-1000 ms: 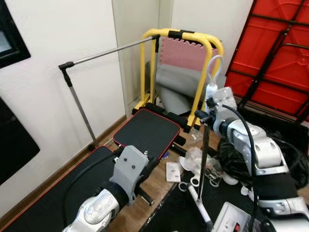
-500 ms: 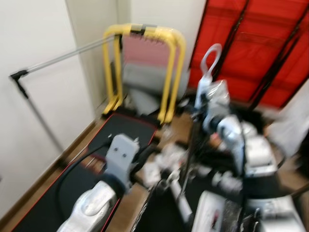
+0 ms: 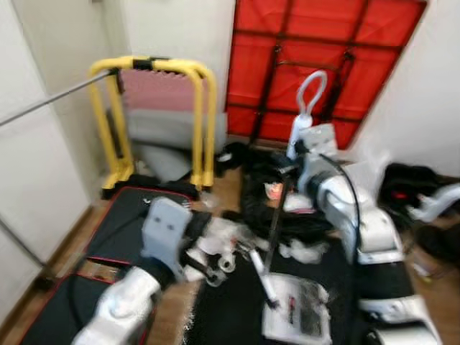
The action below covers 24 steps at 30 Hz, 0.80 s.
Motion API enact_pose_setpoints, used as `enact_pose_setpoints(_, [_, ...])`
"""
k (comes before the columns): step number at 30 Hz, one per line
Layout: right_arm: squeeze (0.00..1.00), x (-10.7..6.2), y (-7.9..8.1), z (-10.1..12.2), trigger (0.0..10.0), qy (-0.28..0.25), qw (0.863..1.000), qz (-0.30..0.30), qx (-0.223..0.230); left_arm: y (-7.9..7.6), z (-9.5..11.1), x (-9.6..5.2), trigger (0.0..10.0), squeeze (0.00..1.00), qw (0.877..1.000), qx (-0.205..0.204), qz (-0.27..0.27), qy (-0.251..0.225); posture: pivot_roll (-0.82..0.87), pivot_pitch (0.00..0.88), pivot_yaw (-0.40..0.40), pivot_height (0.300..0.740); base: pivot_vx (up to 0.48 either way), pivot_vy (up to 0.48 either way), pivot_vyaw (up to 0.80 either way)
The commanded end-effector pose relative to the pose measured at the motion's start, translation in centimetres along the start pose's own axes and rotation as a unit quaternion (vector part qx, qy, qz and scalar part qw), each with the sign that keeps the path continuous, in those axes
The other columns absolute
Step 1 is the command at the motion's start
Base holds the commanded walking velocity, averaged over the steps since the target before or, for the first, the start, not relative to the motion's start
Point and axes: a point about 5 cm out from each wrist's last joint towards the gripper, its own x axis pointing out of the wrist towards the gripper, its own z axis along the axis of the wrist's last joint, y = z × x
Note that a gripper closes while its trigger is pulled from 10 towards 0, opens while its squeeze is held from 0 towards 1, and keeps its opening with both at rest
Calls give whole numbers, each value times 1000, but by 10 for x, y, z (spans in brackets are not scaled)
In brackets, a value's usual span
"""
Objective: Sweep floor
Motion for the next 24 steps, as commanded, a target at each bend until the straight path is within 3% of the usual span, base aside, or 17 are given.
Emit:
enact_pose_setpoints(1, [0,-2,-5,7,10000,-22,1000,-9,-7,-4,-1,1,10000,0,1000,-11,0,0,-75,7,-72,740,0,0,-800])
enact_pose_setpoints(7, [0,-3,-1,7,10000,-27,999,6,-23,0,-1,1,10000,0,1000,-16,19,2,-75,11,-70,740,0,0,-800])
enact_pose_setpoints(12, [0,-4,0,9,10000,-41,998,14,-43,1,-1,0,10000,0,999,-21,24,3,-70,15,-68,740,0,0,0])
enact_pose_setpoints(17, [0,-4,0,13,10000,-55,998,21,-34,1,-1,0,10000,0,999,-24,24,2,-73,16,-70,740,0,0,0])
enact_pose_setpoints(21, [0,-6,5,22,10000,-90,994,43,-36,1,-1,1,10000,0,999,-25,23,2,-76,17,-68,740,0,0,0])
enact_pose_setpoints(24, [0,-10,18,34,10000,-133,986,92,-41,1,-1,1,10000,0,999,-25,22,3,-76,17,-68,740,0,0,0])
